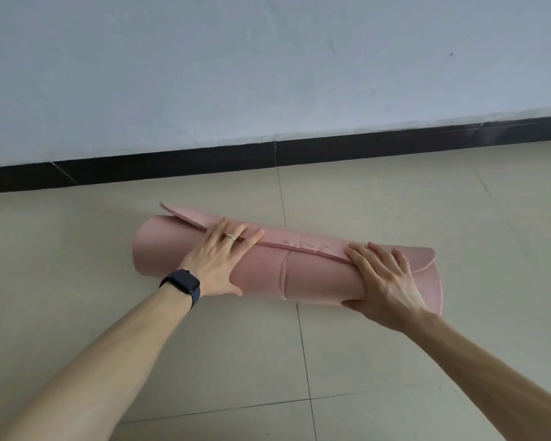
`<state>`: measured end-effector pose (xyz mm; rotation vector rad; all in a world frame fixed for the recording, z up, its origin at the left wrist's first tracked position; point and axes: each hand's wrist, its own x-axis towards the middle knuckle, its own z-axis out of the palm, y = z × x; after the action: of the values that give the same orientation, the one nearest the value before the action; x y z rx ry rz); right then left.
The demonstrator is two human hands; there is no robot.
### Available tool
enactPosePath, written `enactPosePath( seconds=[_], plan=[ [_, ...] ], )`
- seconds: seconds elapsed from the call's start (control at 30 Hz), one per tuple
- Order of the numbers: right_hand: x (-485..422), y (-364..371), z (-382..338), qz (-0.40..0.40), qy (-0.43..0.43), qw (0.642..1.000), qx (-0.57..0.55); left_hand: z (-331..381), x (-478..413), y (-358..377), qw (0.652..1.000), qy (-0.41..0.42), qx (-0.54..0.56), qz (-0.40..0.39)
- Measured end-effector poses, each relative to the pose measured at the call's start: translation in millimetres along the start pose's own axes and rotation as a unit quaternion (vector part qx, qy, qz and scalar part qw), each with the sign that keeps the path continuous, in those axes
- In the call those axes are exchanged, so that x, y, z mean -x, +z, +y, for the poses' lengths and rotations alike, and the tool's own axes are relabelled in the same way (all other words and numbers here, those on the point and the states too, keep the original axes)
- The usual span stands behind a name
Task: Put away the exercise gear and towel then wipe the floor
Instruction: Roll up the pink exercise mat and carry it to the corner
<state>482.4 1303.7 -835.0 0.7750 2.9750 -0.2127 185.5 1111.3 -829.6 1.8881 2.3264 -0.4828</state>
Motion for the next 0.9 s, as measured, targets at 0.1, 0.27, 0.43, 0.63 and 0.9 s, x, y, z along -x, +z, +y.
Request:
enactPosePath(
  seconds=[0.1,0.27,0.43,0.63,0.9],
  plan=[
    [-22,0,-30,-0.113,0.033,0.992,0.040,-1,15,24,0.999,-0.030,-0.020,0.017],
    [-62,-33,-73,-0.200,-0.003,0.979,-0.035,22,36,52,0.992,-0.061,-0.008,0.109],
    [-106,-48,-126,-0.288,-0.049,0.956,-0.032,46,54,67,0.982,-0.107,0.034,0.152],
    [-105,-2,-149,-0.261,-0.055,0.962,0.064,39,62,66,0.967,-0.088,0.158,0.178],
    [-95,10,-147,-0.175,-0.060,0.981,0.060,53,65,7,0.305,-0.628,0.690,0.192]
  ],
)
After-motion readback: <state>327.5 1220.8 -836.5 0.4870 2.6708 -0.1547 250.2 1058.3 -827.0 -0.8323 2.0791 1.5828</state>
